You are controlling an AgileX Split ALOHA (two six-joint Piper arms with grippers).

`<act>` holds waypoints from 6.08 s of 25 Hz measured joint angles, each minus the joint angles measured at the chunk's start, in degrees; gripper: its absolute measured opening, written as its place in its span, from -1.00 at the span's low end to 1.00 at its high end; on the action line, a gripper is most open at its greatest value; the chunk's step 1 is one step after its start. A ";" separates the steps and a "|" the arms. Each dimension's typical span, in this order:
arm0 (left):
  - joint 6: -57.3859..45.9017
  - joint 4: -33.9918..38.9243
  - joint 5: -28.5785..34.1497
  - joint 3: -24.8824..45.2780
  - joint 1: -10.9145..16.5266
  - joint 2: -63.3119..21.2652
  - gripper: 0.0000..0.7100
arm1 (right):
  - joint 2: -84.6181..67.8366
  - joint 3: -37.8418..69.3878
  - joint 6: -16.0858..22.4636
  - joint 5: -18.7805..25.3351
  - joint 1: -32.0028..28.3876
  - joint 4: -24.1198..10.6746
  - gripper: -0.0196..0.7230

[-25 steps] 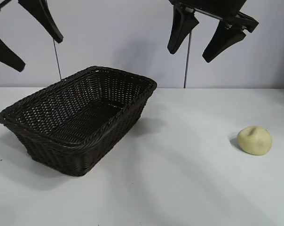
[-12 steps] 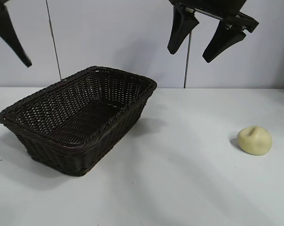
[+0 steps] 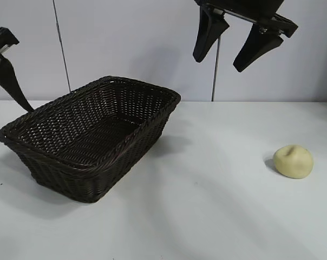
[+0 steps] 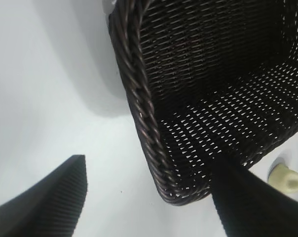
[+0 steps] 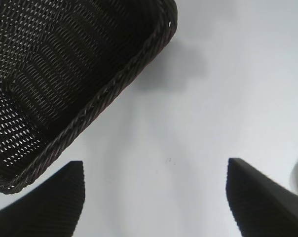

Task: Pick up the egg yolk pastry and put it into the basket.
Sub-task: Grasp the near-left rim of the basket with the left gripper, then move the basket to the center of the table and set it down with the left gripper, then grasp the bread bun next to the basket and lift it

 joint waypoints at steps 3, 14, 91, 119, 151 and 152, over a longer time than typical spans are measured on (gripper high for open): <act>0.00 0.00 -0.54 0.00 0.00 0.00 0.45 | 0.00 0.00 0.00 0.00 0.00 0.00 0.59; 0.10 0.43 -1.76 0.00 0.00 3.33 0.45 | 0.00 0.00 0.00 -0.05 0.00 0.00 0.59; 25.84 3.84 16.79 -30.09 -4.29 31.00 -0.71 | 0.00 0.00 0.00 0.00 0.00 0.05 0.59; 38.98 6.16 29.44 -48.25 -1.26 44.16 -0.71 | 0.00 0.00 0.00 1.06 0.00 0.10 0.59; 41.33 6.92 31.74 -48.72 -1.52 39.30 0.51 | 0.00 0.00 0.00 1.37 0.00 0.05 0.59; 41.36 7.24 32.09 -48.72 -1.52 38.35 0.51 | 0.00 0.00 0.00 1.37 0.00 0.05 0.59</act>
